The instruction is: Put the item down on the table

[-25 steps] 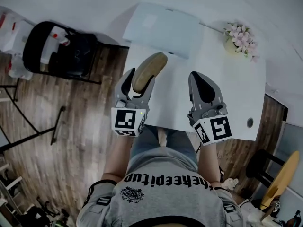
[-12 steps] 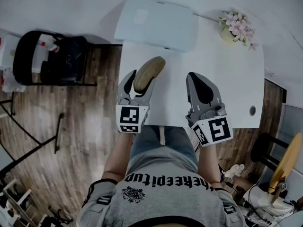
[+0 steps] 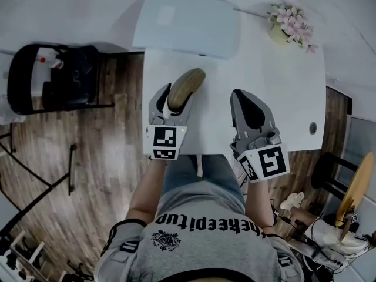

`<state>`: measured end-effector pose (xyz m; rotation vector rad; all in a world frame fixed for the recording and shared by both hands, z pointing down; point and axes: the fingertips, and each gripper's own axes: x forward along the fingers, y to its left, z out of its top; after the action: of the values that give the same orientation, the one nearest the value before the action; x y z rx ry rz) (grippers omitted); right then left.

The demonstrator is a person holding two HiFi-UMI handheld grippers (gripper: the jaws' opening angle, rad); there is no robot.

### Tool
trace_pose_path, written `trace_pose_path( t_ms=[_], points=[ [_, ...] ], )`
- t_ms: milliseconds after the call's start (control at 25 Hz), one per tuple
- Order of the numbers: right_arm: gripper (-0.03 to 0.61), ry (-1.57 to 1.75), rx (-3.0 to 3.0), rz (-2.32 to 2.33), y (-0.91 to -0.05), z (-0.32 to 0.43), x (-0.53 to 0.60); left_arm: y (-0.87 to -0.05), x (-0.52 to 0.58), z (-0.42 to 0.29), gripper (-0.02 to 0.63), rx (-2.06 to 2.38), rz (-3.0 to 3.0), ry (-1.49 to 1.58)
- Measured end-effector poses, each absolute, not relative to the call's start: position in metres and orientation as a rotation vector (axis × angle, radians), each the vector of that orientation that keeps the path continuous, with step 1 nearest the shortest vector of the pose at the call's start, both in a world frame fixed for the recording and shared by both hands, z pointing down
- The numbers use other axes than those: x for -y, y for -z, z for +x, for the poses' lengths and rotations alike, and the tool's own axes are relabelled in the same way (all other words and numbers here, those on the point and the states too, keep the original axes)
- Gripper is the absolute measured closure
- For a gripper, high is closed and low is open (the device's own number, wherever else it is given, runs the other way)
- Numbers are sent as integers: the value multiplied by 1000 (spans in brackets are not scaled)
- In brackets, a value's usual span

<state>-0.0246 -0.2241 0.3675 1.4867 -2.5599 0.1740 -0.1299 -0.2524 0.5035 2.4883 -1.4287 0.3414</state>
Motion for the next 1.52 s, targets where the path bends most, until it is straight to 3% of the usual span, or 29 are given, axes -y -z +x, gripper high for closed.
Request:
trace_pose_path(
  t_ms=[1520],
  points=[
    [577, -186, 2546, 1429, -377, -20, 219, -563, 227, -118, 321, 1369, 2443, -530]
  ],
)
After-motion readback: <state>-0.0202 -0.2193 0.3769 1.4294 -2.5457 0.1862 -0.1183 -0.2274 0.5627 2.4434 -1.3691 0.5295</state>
